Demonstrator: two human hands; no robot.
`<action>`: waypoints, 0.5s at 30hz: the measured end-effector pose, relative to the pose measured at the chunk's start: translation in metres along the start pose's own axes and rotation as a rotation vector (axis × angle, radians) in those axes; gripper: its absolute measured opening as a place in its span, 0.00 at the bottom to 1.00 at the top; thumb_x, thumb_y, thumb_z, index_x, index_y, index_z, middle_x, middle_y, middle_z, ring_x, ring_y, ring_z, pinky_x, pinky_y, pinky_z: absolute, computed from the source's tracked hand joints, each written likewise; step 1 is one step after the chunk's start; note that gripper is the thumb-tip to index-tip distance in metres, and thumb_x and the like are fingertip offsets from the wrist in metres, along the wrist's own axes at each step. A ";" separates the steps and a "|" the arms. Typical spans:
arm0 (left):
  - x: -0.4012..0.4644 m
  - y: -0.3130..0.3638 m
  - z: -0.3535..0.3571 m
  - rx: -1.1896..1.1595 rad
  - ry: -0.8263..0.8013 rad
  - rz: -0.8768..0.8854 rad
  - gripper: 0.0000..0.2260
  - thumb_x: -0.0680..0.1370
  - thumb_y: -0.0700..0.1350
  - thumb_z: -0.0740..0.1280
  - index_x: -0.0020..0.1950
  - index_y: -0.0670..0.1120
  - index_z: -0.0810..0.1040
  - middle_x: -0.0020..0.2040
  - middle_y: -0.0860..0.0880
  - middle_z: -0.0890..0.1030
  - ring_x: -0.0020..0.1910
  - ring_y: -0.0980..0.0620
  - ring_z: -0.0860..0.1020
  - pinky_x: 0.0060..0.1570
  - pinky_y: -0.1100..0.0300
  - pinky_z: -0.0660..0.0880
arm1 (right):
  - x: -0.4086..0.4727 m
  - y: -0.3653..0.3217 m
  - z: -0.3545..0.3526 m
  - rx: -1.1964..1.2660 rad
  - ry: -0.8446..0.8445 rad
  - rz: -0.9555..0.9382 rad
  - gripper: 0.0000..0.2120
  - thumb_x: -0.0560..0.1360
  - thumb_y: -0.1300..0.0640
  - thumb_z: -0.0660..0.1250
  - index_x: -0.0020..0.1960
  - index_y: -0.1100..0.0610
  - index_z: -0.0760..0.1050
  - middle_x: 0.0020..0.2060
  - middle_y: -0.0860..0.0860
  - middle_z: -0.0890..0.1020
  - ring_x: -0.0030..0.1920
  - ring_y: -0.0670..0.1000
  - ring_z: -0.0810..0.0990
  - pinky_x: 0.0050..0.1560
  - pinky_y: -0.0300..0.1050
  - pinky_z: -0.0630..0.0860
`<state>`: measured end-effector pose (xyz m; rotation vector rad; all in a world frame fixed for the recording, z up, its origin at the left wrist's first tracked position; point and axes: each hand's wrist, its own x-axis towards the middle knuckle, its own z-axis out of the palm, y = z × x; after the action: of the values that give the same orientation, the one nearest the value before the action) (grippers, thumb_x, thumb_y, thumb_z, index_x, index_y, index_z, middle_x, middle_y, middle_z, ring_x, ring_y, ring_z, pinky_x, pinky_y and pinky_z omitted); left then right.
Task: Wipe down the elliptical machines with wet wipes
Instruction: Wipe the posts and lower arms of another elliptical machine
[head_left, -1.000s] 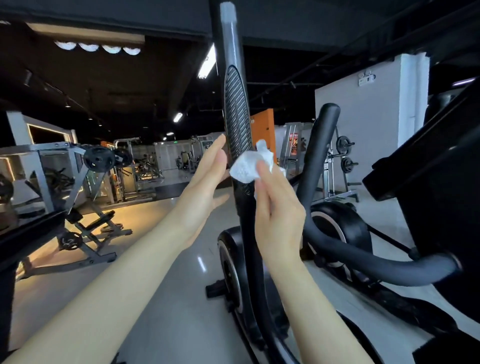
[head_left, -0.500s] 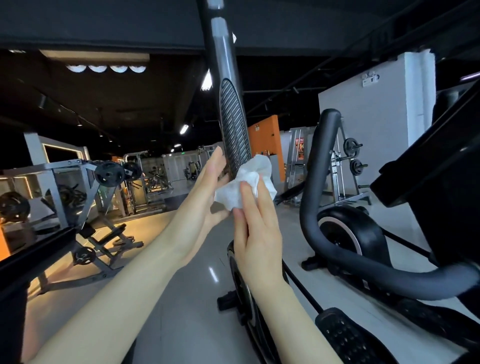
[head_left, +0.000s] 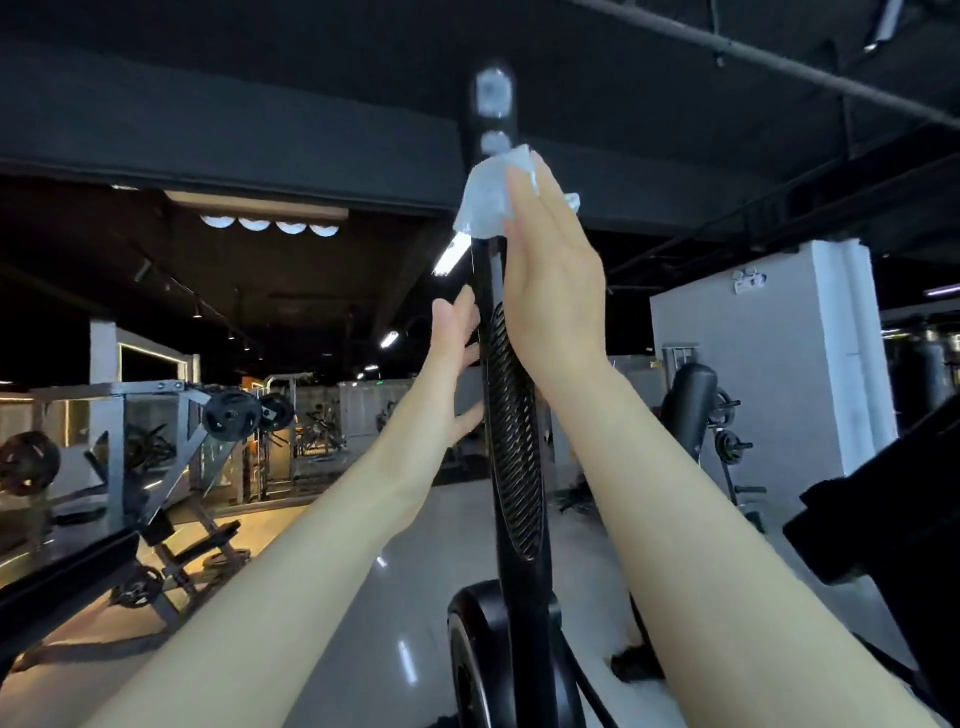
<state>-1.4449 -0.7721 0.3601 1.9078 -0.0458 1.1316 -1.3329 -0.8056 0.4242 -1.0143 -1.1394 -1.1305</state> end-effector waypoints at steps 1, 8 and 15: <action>0.001 -0.001 -0.001 -0.012 0.009 0.000 0.38 0.68 0.70 0.46 0.78 0.62 0.54 0.72 0.66 0.63 0.70 0.66 0.64 0.70 0.54 0.66 | 0.014 -0.002 0.003 0.020 -0.003 -0.026 0.24 0.80 0.68 0.54 0.75 0.56 0.66 0.77 0.53 0.63 0.71 0.52 0.68 0.63 0.38 0.67; 0.006 0.006 -0.004 -0.147 0.076 -0.043 0.33 0.77 0.66 0.36 0.79 0.56 0.55 0.76 0.59 0.66 0.73 0.60 0.65 0.73 0.47 0.64 | 0.051 -0.002 0.026 -0.058 -0.047 0.072 0.21 0.81 0.66 0.53 0.72 0.57 0.68 0.57 0.51 0.76 0.40 0.47 0.72 0.40 0.33 0.64; -0.002 0.004 0.002 -0.098 0.091 -0.049 0.35 0.71 0.70 0.38 0.76 0.63 0.59 0.72 0.65 0.68 0.70 0.65 0.68 0.69 0.51 0.67 | 0.006 0.015 0.000 -0.033 -0.110 -0.058 0.20 0.77 0.69 0.54 0.63 0.57 0.75 0.49 0.51 0.80 0.31 0.45 0.69 0.35 0.33 0.69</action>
<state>-1.4462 -0.7768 0.3610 1.7601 -0.0040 1.1609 -1.3178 -0.8042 0.4297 -1.0866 -1.2480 -1.1543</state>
